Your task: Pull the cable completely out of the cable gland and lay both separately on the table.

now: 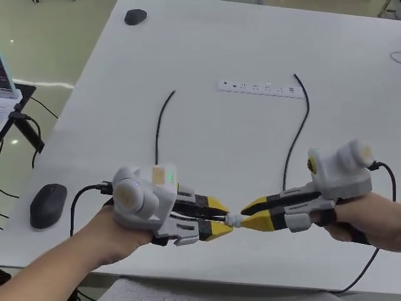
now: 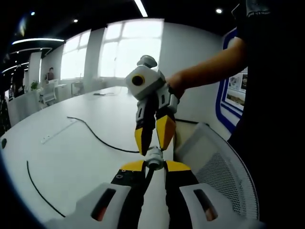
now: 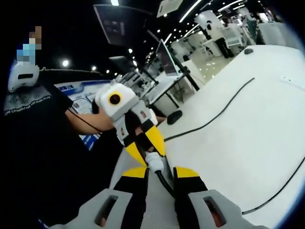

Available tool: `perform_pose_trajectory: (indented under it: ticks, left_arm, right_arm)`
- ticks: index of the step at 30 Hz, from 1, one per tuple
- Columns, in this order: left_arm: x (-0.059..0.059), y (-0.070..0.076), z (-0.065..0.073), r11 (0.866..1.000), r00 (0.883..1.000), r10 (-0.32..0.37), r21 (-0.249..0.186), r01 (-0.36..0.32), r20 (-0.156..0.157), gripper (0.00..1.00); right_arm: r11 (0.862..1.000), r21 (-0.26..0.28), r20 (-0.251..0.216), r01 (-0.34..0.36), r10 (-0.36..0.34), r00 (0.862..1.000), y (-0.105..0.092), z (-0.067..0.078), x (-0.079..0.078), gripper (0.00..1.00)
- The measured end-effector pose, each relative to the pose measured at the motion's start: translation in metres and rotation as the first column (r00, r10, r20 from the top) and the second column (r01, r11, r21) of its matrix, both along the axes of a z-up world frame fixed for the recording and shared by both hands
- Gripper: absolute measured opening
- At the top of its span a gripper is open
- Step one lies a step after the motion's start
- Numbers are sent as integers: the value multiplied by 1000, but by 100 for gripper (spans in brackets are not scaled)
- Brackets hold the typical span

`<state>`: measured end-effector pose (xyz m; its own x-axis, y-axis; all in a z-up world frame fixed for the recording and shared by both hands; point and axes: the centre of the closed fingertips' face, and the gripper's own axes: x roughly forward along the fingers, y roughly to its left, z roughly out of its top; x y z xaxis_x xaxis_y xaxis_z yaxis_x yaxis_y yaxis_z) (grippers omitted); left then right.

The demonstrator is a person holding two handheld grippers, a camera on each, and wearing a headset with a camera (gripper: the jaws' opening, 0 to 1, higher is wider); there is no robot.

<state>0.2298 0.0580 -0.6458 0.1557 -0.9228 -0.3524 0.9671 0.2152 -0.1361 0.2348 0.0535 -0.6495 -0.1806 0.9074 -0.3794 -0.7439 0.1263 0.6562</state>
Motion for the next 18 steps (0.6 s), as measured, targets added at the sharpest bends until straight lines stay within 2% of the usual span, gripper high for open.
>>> perform_pose_trajectory:
  ticks: [1,3,6,11,18]
  left_arm:
    - [2,-1,1,1000,1000,1,-1,-1,2,15]
    - [6,-4,2,1000,1000,6,-3,-6,3,15]
    - [8,-9,4,1000,1000,8,6,-8,-1,15]
    - [10,-17,3,1000,1000,10,14,-10,1,15]
    - [13,-22,0,999,1000,23,25,-23,1,15]
  right_arm:
    - [1000,3,-6,-7,7,1000,-1,0,0,16]
    - [999,32,-62,-21,23,998,0,5,-5,16]
    - [999,34,-53,-29,30,998,0,5,-2,14]
    - [997,65,-91,-31,37,995,-4,9,2,10]
    - [996,54,-102,-66,72,992,-10,3,3,9]
